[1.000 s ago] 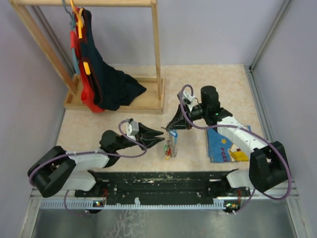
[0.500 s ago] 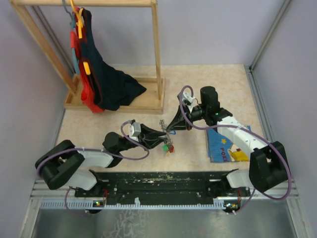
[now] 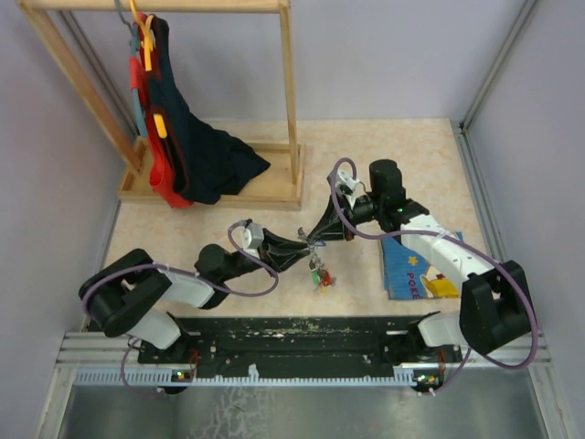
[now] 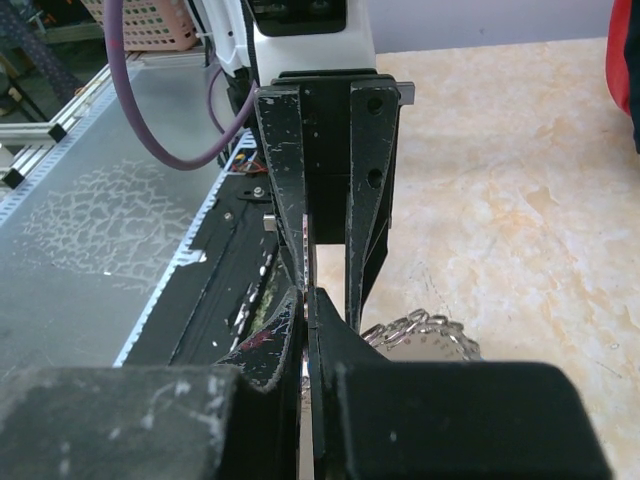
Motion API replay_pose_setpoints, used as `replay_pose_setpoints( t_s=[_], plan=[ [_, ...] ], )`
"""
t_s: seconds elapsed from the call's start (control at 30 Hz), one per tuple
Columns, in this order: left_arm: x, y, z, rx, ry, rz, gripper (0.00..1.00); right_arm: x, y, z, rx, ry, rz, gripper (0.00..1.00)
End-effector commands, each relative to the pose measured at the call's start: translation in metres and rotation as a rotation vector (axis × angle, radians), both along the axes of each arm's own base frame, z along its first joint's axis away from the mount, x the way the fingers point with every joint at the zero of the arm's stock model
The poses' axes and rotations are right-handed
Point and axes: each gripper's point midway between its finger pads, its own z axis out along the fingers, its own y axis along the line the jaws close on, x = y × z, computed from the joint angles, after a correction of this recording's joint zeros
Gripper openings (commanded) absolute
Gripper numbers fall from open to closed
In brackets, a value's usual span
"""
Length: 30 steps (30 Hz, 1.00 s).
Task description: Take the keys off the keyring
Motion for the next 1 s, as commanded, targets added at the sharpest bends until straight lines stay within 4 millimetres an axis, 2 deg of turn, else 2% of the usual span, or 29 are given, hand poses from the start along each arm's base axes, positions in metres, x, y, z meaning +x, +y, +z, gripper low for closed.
replay_pose_setpoints(
  t_s=[0.0, 0.57, 0.97],
  plan=[
    [-0.006, -0.002, 0.016, -0.073, -0.018, -0.025, 0.28, 0.001, -0.001, 0.033, 0.068, -0.123, 0.035, 0.00],
    [-0.010, -0.002, 0.009, -0.069, 0.010, -0.027, 0.24, 0.005, 0.000, 0.031, 0.059, -0.123, 0.014, 0.00],
    [-0.015, 0.010, -0.001, -0.038, 0.014, 0.001, 0.25, 0.006, 0.000, 0.031, 0.057, -0.122, 0.009, 0.00]
  ],
)
